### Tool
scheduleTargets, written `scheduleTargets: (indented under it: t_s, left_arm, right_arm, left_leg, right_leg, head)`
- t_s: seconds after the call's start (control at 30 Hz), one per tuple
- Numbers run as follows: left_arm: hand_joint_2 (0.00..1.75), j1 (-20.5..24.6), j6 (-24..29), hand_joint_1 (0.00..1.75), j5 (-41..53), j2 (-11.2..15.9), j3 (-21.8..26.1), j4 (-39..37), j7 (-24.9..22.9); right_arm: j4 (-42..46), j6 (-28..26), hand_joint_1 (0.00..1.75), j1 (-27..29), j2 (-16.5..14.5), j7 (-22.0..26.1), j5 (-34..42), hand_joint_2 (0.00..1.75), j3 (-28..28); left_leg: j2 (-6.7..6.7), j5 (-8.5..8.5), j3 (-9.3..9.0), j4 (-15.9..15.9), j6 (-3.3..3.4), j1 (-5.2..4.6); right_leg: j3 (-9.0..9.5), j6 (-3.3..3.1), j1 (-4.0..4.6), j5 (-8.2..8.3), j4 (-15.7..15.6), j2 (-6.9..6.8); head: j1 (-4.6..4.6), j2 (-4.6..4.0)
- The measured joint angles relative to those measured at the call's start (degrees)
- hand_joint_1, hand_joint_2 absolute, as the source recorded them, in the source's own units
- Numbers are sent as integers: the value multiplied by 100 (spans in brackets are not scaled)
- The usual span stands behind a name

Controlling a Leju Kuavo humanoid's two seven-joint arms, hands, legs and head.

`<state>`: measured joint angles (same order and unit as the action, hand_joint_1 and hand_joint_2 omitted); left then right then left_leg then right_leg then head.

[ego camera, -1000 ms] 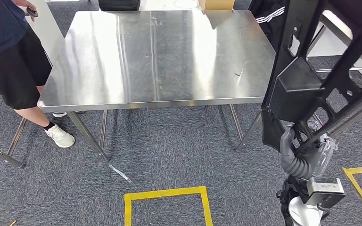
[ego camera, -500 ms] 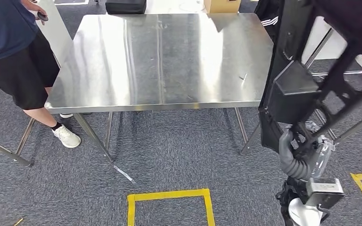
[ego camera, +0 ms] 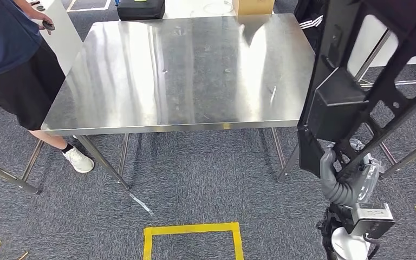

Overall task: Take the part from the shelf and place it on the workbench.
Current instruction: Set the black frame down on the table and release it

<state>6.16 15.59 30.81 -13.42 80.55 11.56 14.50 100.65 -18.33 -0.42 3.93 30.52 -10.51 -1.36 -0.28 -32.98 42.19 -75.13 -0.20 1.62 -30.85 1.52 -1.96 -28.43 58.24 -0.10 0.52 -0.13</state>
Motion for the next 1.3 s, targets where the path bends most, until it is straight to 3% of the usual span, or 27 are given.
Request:
scheduleTargets:
  t_s: [0.07,0.13,0.17,0.27,0.33,0.37,0.43,0.5,0.53,0.57,0.63,0.67,0.7,0.77,0.83,0.9,0.97,1.0,1.03,1.07,1.13,1.2,1.27,1.3]
  left_arm:
    - [175,-8,4,0,0,0,1,0,-1]
    - [175,-4,8,0,9,3,0,0,-1]
    - [175,1,12,0,15,4,-1,0,-1]
    - [175,1,26,0,26,6,-1,0,-2]
    - [175,-11,34,0,25,6,-1,1,-3]
    - [175,-11,36,0,26,5,-2,1,-3]
    - [175,-4,28,0,-15,5,0,1,14]
    - [175,-3,9,0,-158,6,25,0,70]
    - [175,-6,-5,0,-238,11,47,0,100]
    - [175,-9,-30,0,-293,19,68,0,119]
    - [175,-10,-88,0,-327,40,90,1,136]
    - [175,-9,-114,0,-327,49,92,2,145]
    - [175,-6,-136,0,-327,55,92,2,154]
    - [175,-6,-168,0,-326,59,93,2,179]
    - [175,-7,-182,0,-318,59,93,3,204]
    - [175,1,-182,0,-297,58,92,4,218]
    - [175,-1,-178,0,-273,57,91,4,221]
    - [175,-6,-174,0,-259,57,91,4,220]
    - [175,-12,-169,0,-239,57,90,4,217]
    - [175,-15,-167,0,-214,57,88,4,211]
    - [175,-15,-164,0,-161,58,76,4,195]
    - [175,-8,-133,0,-134,57,55,4,170]
    - [175,-16,-96,0,-124,55,38,4,148]
    - [175,-28,-103,0,-110,58,29,4,139]
  right_arm:
    - [0,1,175,2,-2,1,-1,175,-2]
    - [-1,1,175,-4,-2,2,0,175,-2]
    - [-2,1,175,-8,-3,2,1,175,-1]
    - [-6,1,175,-2,-4,3,0,175,-2]
    - [-12,1,175,6,-4,5,-2,175,-7]
    - [-14,1,175,-1,-3,8,-2,175,-9]
    - [-19,1,175,-8,1,12,-3,175,-13]
    - [-26,-3,175,14,5,12,-2,175,-12]
    - [-30,-7,175,28,6,10,-1,175,-9]
    - [-32,-10,175,40,7,8,1,175,-4]
    - [-32,-17,175,65,7,3,1,175,7]
    - [-31,-20,175,77,7,1,-3,175,11]
    - [-25,-21,175,94,6,-5,-9,175,14]
    - [-9,-25,175,137,4,-19,-27,175,21]
    - [16,-32,175,188,2,-37,-50,175,30]
    - [46,-35,175,217,-1,-54,-72,175,35]
    - [62,-36,175,241,-4,-65,-93,175,39]
    - [63,-34,175,261,-5,-77,-107,175,39]
    - [63,-29,175,282,-6,-91,-121,175,39]
    - [63,-21,175,299,-9,-109,-135,175,39]
    - [64,-7,175,311,-19,-139,-165,175,39]
    - [64,8,175,300,-28,-161,-191,175,41]
    - [65,41,175,292,-34,-177,-216,175,41]
    - [67,61,175,298,-38,-180,-232,175,39]
  left_leg:
    - [3,388,-36,354,87,-31]
    - [19,800,-328,1110,219,-102]
    - [29,865,-456,1369,267,-138]
    - [17,789,-633,1622,338,-206]
    - [-11,777,-781,1719,381,-203]
    - [-24,769,-861,1752,400,-195]
    - [-41,725,-928,1775,431,-191]
    - [-62,661,-977,1773,437,-203]
    - [-73,621,-1022,1771,432,-208]
    - [-81,578,-1080,1771,424,-211]
    - [-92,478,-1210,1767,390,-216]
    - [-93,433,-1251,1764,365,-221]
    - [-92,390,-1273,1768,329,-225]
    - [-85,348,-1304,1726,264,-230]
    - [-65,299,-1281,1552,213,-220]
    - [-34,107,-1006,1057,155,-189]
    - [-16,-160,-532,373,94,-151]
    - [-14,-202,-339,170,73,-133]
    - [-10,-135,-226,138,58,-117]
    - [-2,52,-223,312,51,-102]
    - [16,566,-444,1033,55,-89]
    - [28,635,-624,1490,104,-126]
    - [22,531,-662,1552,215,-170]
    - [18,592,-726,1584,274,-168]
  right_leg:
    - [103,-15,32,-75,-1,3]
    - [200,9,61,-164,-12,3]
    - [223,35,67,-200,-28,3]
    - [335,171,70,-190,-44,-4]
    - [315,204,68,-216,140,-5]
    - [196,192,63,-275,362,-3]
    - [-263,166,61,-483,1040,6]
    - [-691,177,67,-643,1485,8]
    - [-769,210,69,-595,1428,7]
    - [-740,268,68,-433,1170,7]
    - [-525,360,72,63,397,-3]
    - [-439,334,86,206,130,-19]
    - [-383,268,108,290,-11,-30]
    - [-336,93,124,270,-36,-29]
    - [-226,-10,85,253,-58,-6]
    - [-105,-87,63,196,-72,-5]
    - [-45,-127,65,130,-69,-2]
    - [-14,-125,64,93,-68,2]
    - [29,-114,61,54,-68,6]
    - [85,-96,54,10,-68,10]
    - [215,-40,39,-89,-72,14]
    - [290,41,42,-175,-88,12]
    - [357,146,66,-196,-81,11]
    - [377,192,72,-210,-68,9]
  head:
    - [-1,0]
    - [-6,0]
    - [-8,0]
    - [-6,0]
    - [-12,0]
    - [-21,0]
    - [-36,0]
    - [-43,0]
    - [-44,0]
    - [-44,0]
    - [-46,0]
    - [-45,0]
    - [-43,0]
    - [-39,0]
    - [-37,0]
    - [-23,0]
    - [-10,0]
    - [-9,0]
    - [-7,0]
    - [-7,0]
    - [-9,0]
    - [-7,-1]
    - [-3,-1]
    - [-1,0]
